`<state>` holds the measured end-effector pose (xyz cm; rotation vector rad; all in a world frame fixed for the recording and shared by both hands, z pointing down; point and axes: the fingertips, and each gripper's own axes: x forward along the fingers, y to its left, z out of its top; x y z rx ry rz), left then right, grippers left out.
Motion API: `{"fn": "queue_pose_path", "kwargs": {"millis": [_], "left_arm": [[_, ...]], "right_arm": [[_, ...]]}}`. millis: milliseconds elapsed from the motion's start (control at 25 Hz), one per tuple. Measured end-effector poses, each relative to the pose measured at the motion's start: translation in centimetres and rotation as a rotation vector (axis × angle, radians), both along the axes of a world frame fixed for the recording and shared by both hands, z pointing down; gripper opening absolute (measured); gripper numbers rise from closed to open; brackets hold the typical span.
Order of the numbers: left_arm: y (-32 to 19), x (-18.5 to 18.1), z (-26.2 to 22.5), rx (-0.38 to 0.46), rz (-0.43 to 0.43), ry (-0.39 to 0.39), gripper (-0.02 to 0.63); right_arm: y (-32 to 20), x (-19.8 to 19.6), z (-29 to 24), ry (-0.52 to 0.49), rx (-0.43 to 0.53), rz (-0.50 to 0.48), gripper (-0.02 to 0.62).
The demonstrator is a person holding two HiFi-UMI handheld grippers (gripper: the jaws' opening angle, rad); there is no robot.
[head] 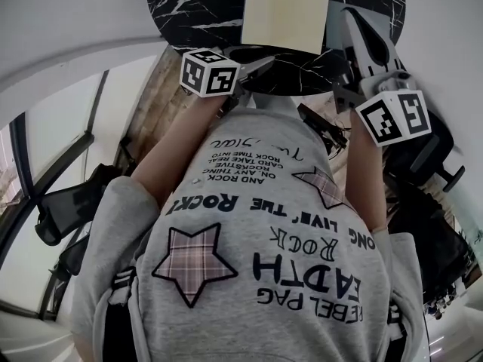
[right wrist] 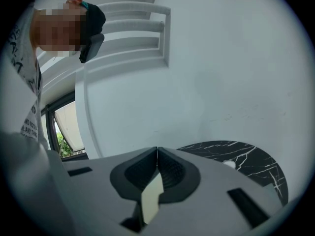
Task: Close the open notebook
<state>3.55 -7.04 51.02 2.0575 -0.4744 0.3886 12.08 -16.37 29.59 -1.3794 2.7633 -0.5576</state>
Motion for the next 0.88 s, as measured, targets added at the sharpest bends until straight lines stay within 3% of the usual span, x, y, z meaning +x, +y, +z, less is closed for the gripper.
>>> {"fn": "queue_pose_path", "kwargs": {"millis": [200,480,720,880], "left_arm": [[-0.6,-1.4,1.3,-0.006,-0.048,-0.114,0.112],[-0.9,-2.6,1.9,-0.02,-0.083,-0.176,0.114],[-3.0,-1.9,-0.7,0.098,-0.095,-0.162,0.129],[-4.5,-1.3,-2.2,0.179,-0.106,-0.2,0.127]], "right_arm": [[0.1,0.0,-0.2,0.001,0.002,0.0,0.012],[0.4,0.7,0.0,0.001,-0.007,0.02,0.012],[0.2,1.1,0.0,-0.005,-0.008,0.032,0.012],[0.2,1.4,-0.1,-0.006,-0.006,0.039,0.012]]}}
